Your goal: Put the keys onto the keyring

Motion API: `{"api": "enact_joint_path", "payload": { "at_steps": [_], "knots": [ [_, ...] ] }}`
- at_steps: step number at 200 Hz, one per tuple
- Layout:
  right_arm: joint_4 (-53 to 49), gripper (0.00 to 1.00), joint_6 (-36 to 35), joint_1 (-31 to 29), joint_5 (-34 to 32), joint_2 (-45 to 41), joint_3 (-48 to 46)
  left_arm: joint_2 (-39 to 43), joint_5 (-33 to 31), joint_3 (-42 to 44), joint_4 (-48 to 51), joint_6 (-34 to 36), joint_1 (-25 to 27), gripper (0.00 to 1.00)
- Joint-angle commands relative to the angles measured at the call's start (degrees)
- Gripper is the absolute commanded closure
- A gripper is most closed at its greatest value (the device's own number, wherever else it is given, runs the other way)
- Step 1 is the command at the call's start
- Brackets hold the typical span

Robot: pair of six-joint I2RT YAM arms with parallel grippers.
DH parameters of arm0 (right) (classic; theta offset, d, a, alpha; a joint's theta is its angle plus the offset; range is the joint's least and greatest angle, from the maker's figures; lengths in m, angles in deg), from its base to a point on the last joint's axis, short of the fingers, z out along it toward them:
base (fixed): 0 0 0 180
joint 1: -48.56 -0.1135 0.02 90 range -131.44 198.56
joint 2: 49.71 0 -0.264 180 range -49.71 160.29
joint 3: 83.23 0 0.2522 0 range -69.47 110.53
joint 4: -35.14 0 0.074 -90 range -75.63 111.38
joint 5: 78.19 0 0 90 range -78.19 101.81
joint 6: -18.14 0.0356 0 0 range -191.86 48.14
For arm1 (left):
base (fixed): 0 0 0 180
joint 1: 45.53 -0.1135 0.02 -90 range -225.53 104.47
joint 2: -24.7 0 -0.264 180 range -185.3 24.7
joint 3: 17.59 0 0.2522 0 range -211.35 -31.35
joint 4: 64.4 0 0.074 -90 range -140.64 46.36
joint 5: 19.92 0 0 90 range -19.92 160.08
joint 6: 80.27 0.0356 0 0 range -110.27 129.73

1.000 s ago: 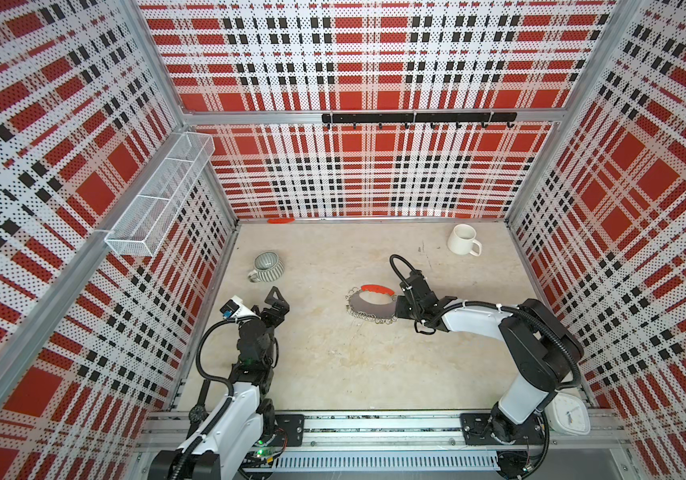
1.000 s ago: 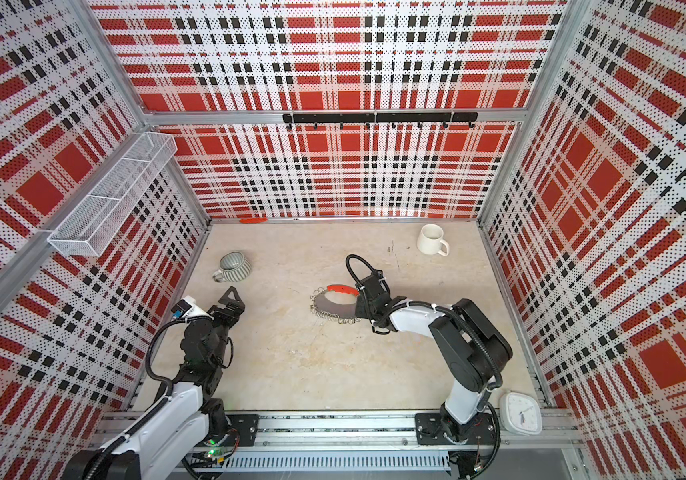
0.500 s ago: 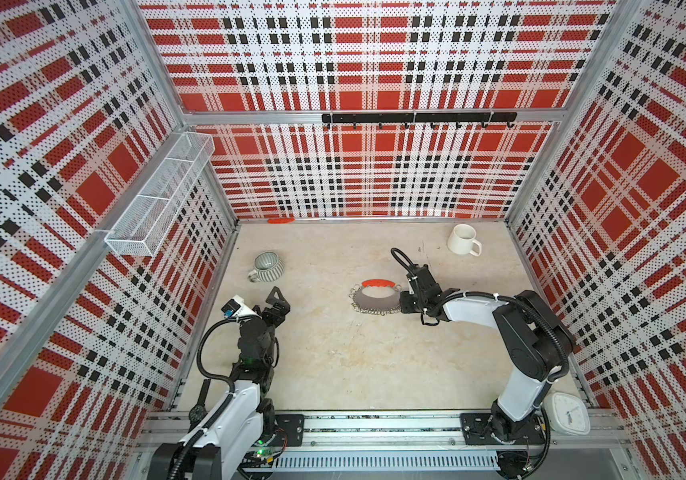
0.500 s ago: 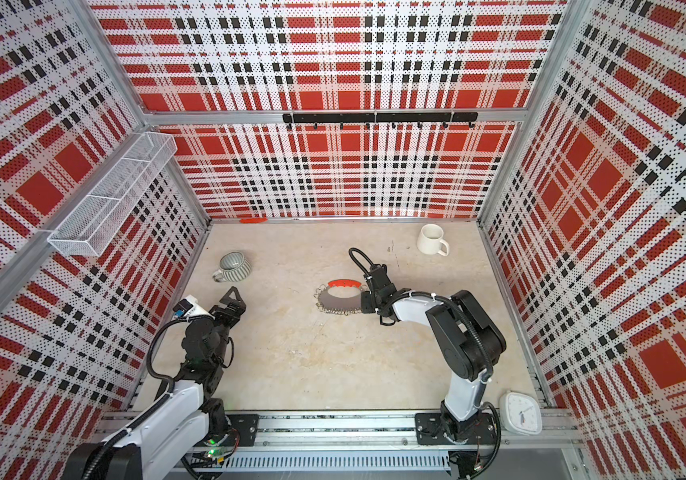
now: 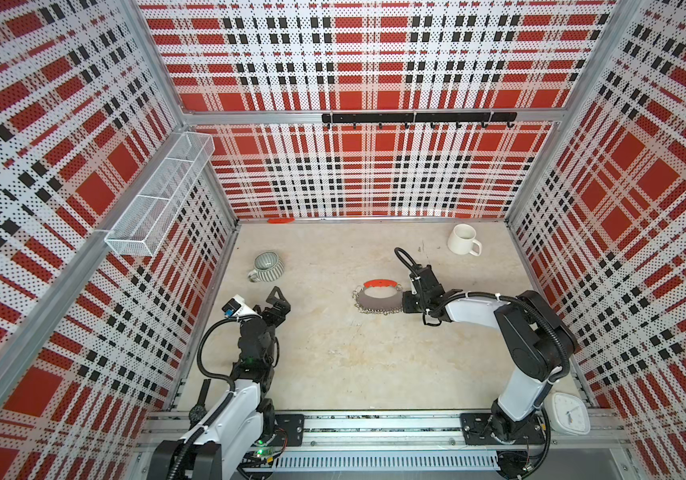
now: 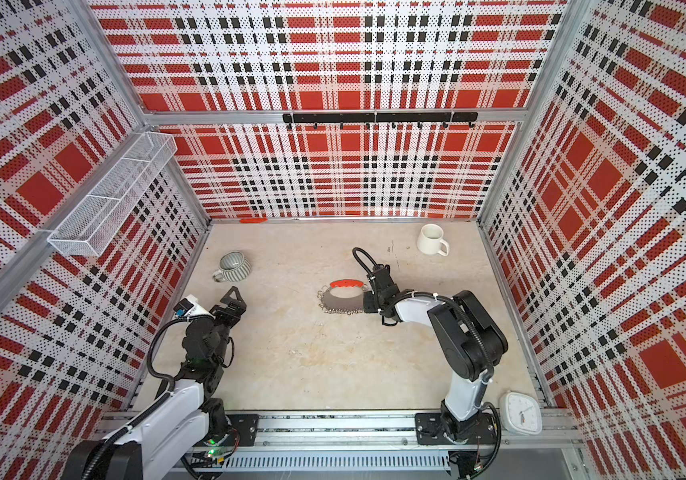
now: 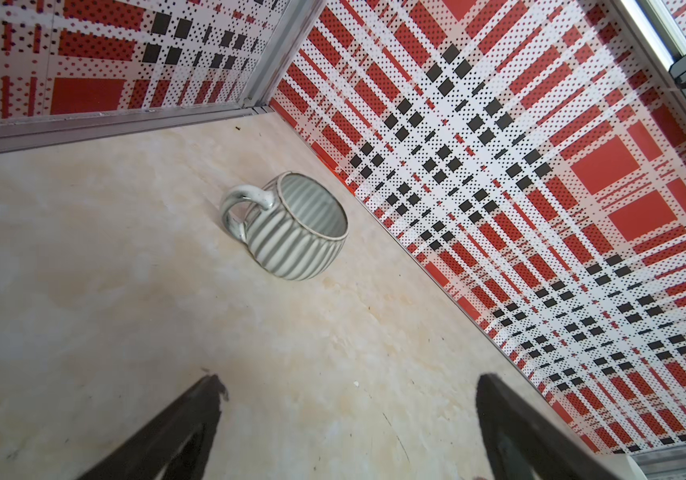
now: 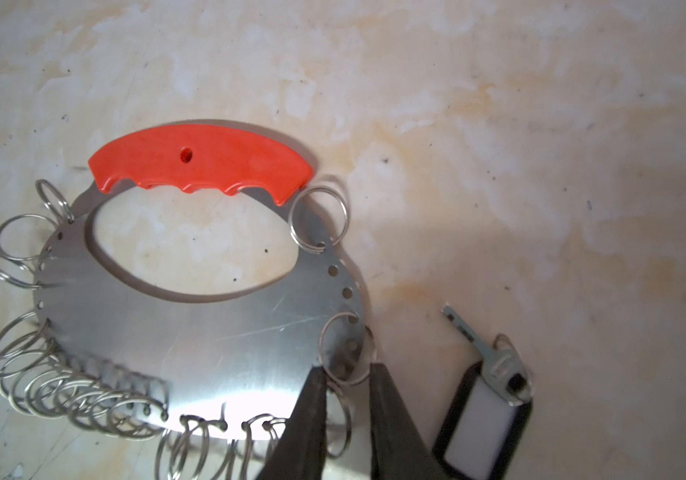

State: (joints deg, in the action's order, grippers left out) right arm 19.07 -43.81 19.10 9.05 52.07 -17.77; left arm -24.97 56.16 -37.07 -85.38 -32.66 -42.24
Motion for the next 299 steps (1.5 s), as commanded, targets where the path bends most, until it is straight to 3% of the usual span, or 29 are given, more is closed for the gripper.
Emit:
{"api": "enact_joint_path", "payload": {
  "at_steps": [1,60,123,193,299],
  "knots": [
    [-0.46,0.81,0.29,0.49,-0.56,-2.39,1.2,0.1,0.51,0.62,-1.6,0.38,-0.3,0.02],
    [-4.91,0.82,1.2,1.18,-5.3,-2.83,4.94,-0.06,0.95,0.53,-1.77,0.42,-0.3,0.02],
    [-12.16,0.61,-6.54,0.42,-5.41,-0.39,10.47,0.93,0.9,0.75,-1.87,0.69,-0.3,0.02],
    [-17.2,0.52,-9.95,0.0,-2.31,4.93,14.32,0.45,1.51,0.62,-2.08,0.64,-0.3,0.02],
    [-18.32,0.58,-10.16,-0.08,-4.23,7.53,16.61,0.54,1.69,0.62,-2.08,0.79,-0.28,0.02]
  ]
}}
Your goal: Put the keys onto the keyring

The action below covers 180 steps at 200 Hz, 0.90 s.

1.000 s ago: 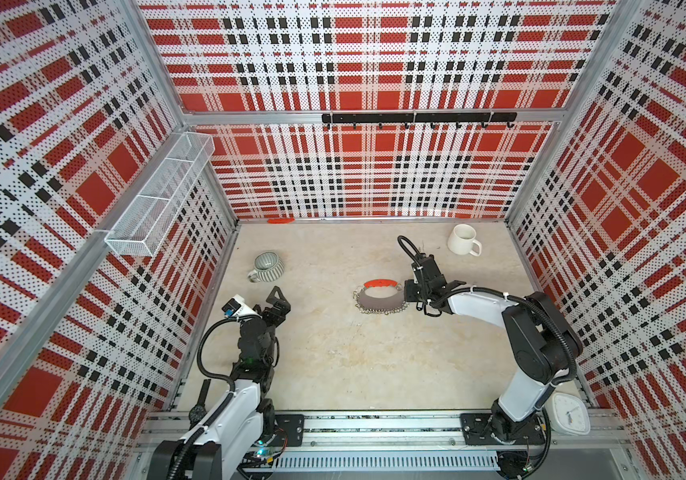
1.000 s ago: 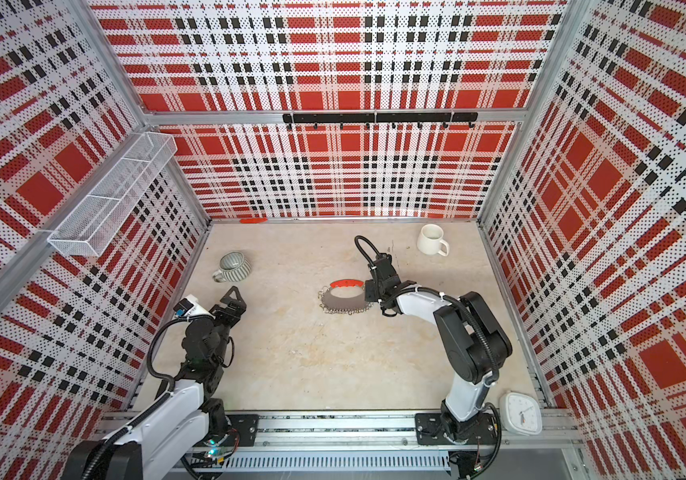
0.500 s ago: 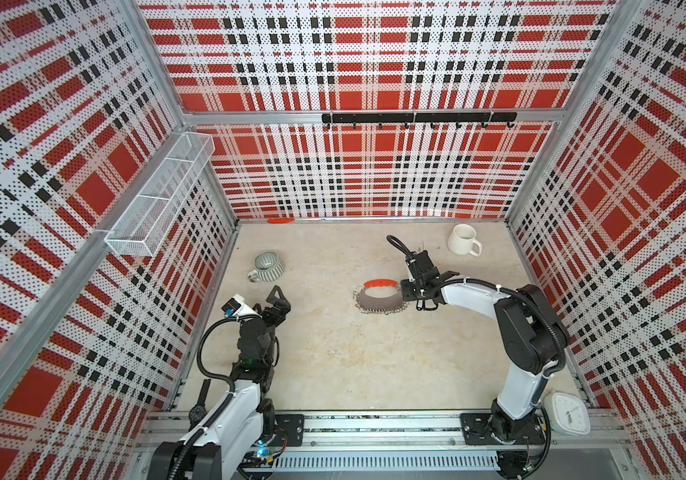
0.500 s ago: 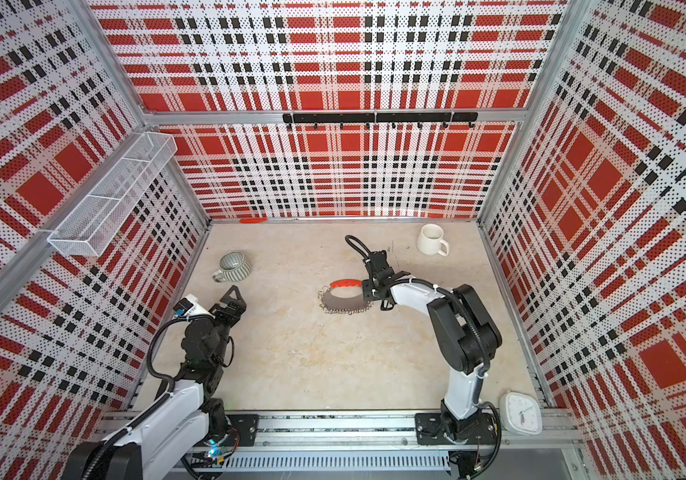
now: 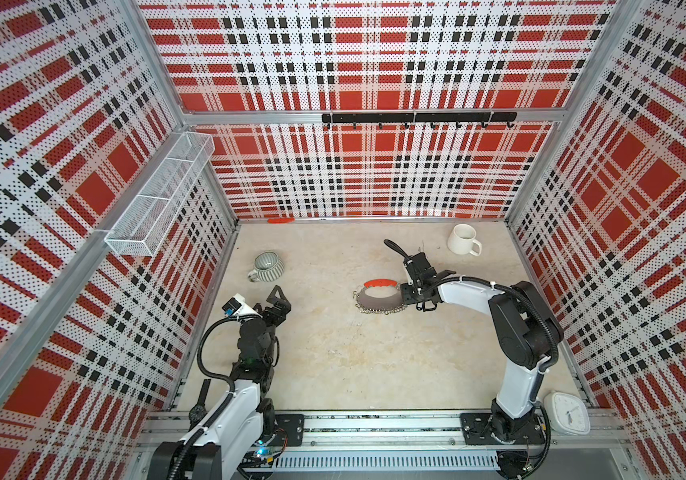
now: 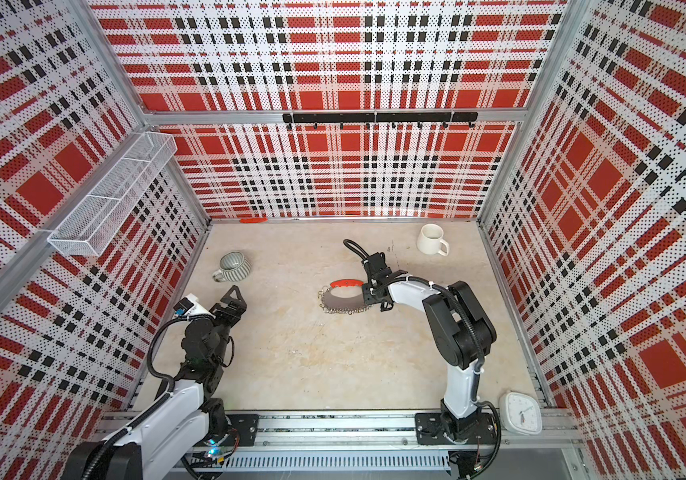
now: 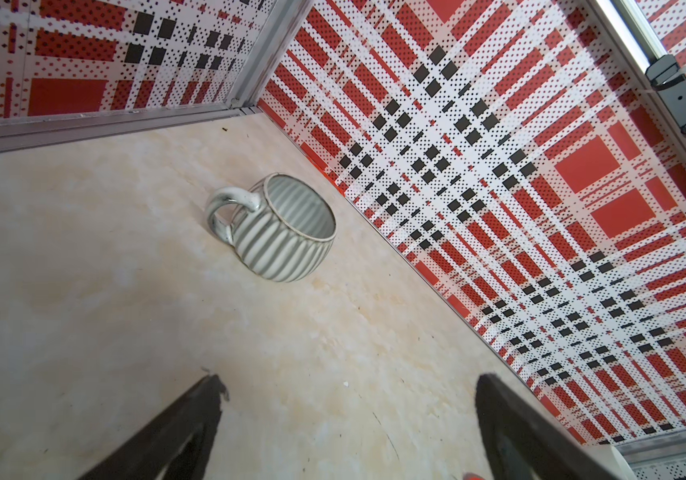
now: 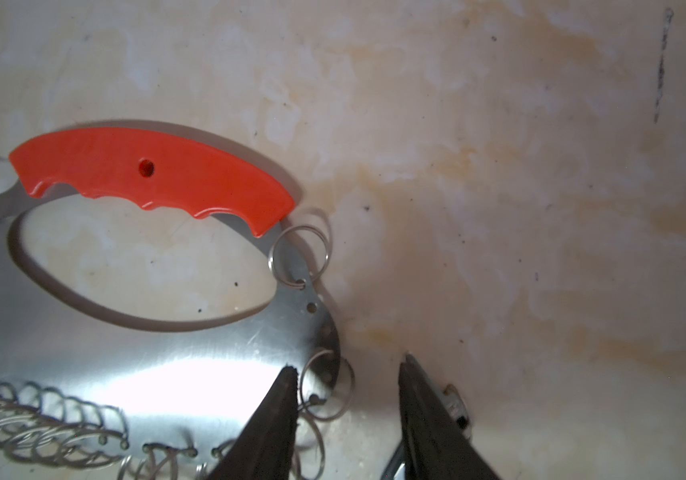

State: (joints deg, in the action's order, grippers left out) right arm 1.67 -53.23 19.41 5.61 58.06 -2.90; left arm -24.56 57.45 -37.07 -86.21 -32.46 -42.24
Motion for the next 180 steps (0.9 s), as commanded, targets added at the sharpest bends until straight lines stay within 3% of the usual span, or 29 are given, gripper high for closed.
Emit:
{"api": "enact_joint_path", "payload": {
  "at_steps": [1,121,180],
  "knots": [
    [-0.94,0.58,-0.77,-0.39,-0.73,1.51,1.78,0.13,0.36,0.62,-1.21,0.61,-0.29,0.02],
    [-0.87,0.55,-0.88,-0.4,1.06,2.35,1.95,0.04,0.65,0.53,-1.4,0.71,-0.3,0.03],
    [-0.64,0.72,-0.53,-0.44,0.46,1.89,1.74,0.19,0.61,0.62,-1.41,0.8,-0.3,0.04]
  ]
}}
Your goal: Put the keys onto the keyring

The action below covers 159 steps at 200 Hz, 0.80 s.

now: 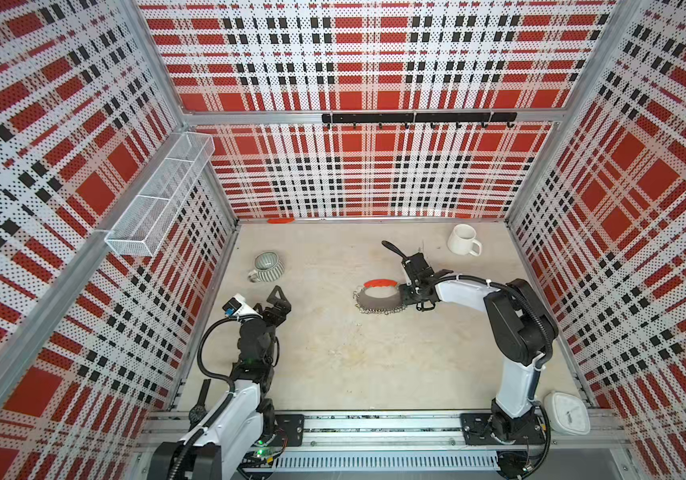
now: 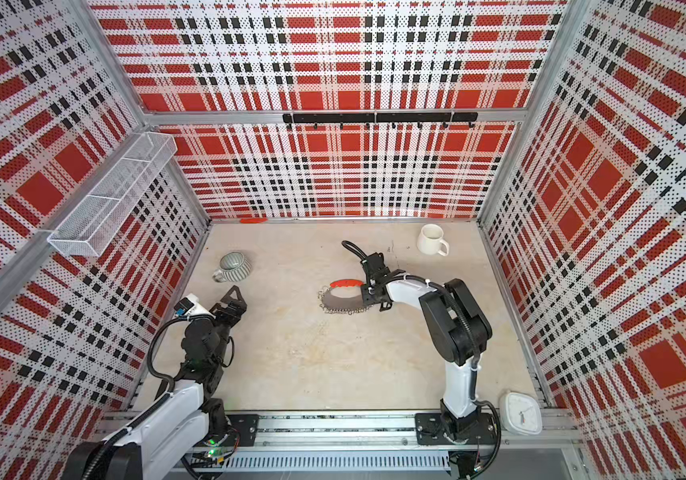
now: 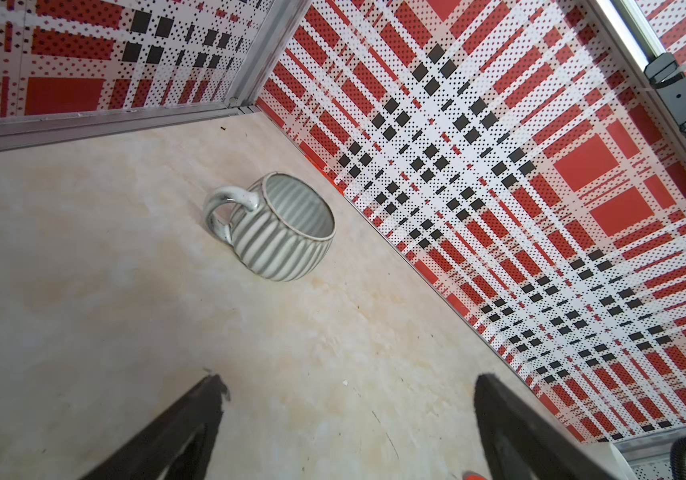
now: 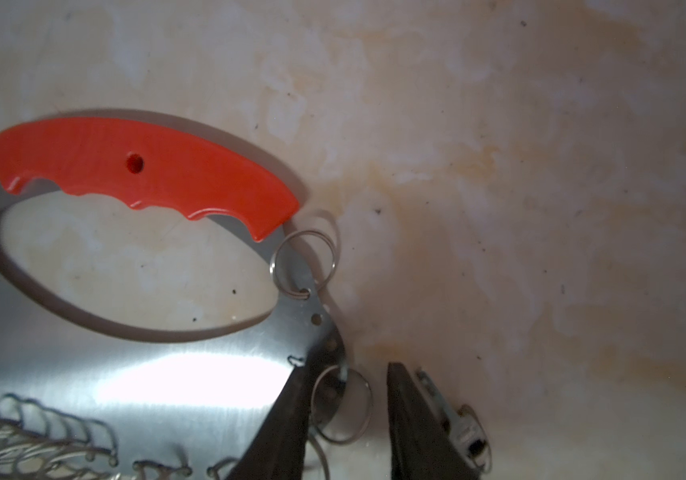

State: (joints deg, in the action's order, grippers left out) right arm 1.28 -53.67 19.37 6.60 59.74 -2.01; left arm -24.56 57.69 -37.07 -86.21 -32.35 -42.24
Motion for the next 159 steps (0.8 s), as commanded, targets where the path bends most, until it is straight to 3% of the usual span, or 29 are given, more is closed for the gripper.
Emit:
{"api": "enact_joint_path", "payload": {
  "at_steps": [1,67,117,159],
  "knots": [
    [-0.23,0.72,-0.09,-0.37,-0.56,0.22,0.84,0.2,0.4,0.62,-1.38,0.69,-0.3,0.03],
    [-1.24,0.91,0.09,-0.25,-2.7,-1.67,1.44,0.36,0.6,0.57,-1.4,0.69,-0.28,0.04],
    [-1.69,0.97,1.14,0.15,-3.34,-3.34,1.58,0.5,0.6,0.62,-1.34,0.78,-0.27,0.04],
    [-1.79,0.98,2.91,0.82,1.0,-4.22,1.7,0.48,0.55,0.59,-1.38,0.78,-0.28,0.04]
  ]
}}
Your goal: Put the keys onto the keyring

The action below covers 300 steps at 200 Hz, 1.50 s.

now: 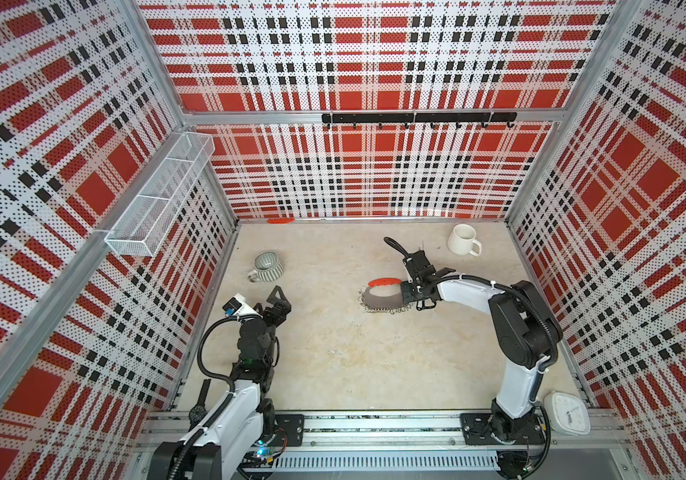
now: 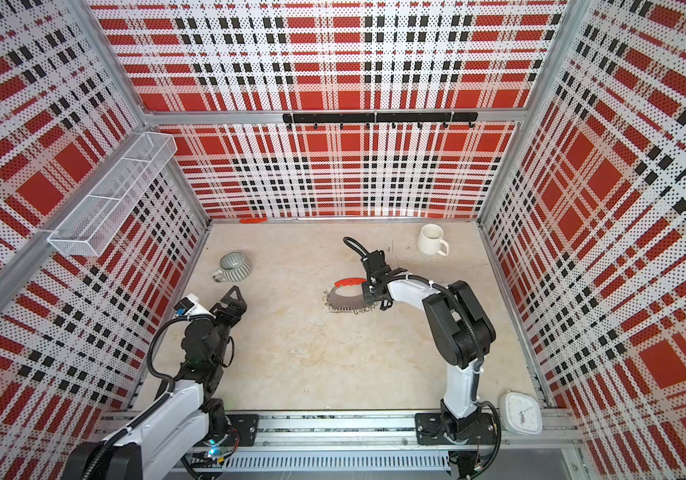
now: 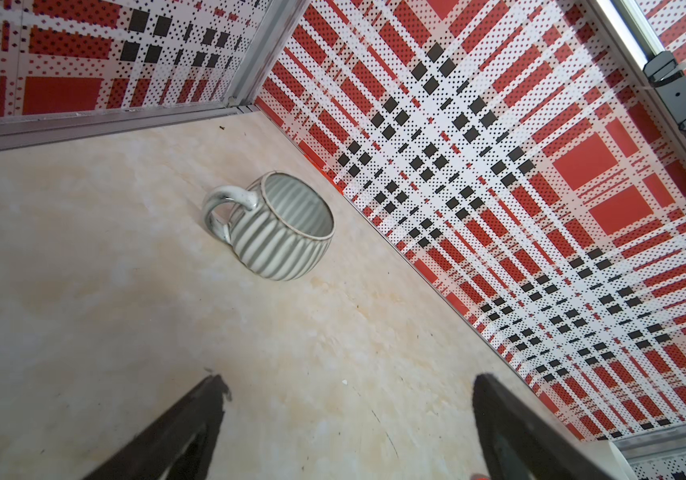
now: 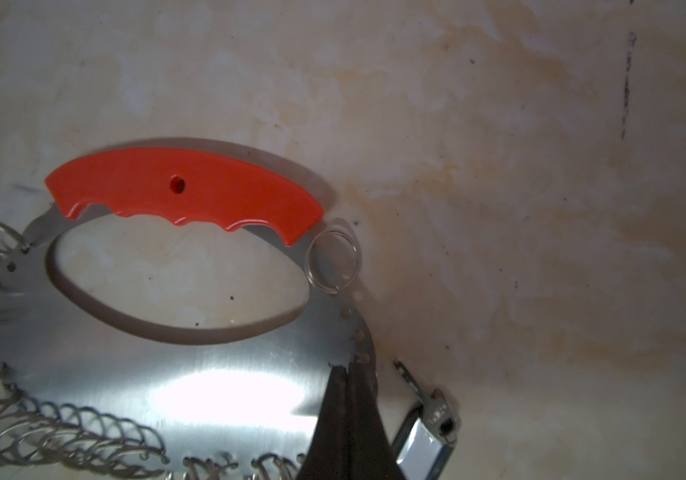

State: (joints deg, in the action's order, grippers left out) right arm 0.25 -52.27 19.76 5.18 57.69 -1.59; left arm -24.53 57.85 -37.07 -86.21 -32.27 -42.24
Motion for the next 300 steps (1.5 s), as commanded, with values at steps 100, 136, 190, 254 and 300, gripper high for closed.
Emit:
{"api": "enact_joint_path", "payload": {
  "at_steps": [100,136,190,254,300],
  "knots": [
    [10.01,1.0,6.9,1.78,29.22,-2.74,-1.61,1.85,0.86,2.31,-3.63,0.6,-0.24,0.15],
    [12.74,1.0,7.22,2.23,34.11,1.66,-0.44,2.52,-2.33,2.8,-2.4,-1.59,-0.03,0.29],
    [16.04,1.0,7.05,7.41,37.49,6.64,-3.13,7.74,-3.93,0.37,7.23,-2.42,9.18,0.15],
    [16.9,0.88,5.49,9.09,37.64,5.44,-5.29,18.35,-15.09,0.42,17.39,-0.67,15.83,0.02],
    [21.03,0.6,7.65,9.03,36.27,2.45,-9.5,21.71,-8.11,1.76,16.58,0.62,12.31,0.02]
  ]
}}
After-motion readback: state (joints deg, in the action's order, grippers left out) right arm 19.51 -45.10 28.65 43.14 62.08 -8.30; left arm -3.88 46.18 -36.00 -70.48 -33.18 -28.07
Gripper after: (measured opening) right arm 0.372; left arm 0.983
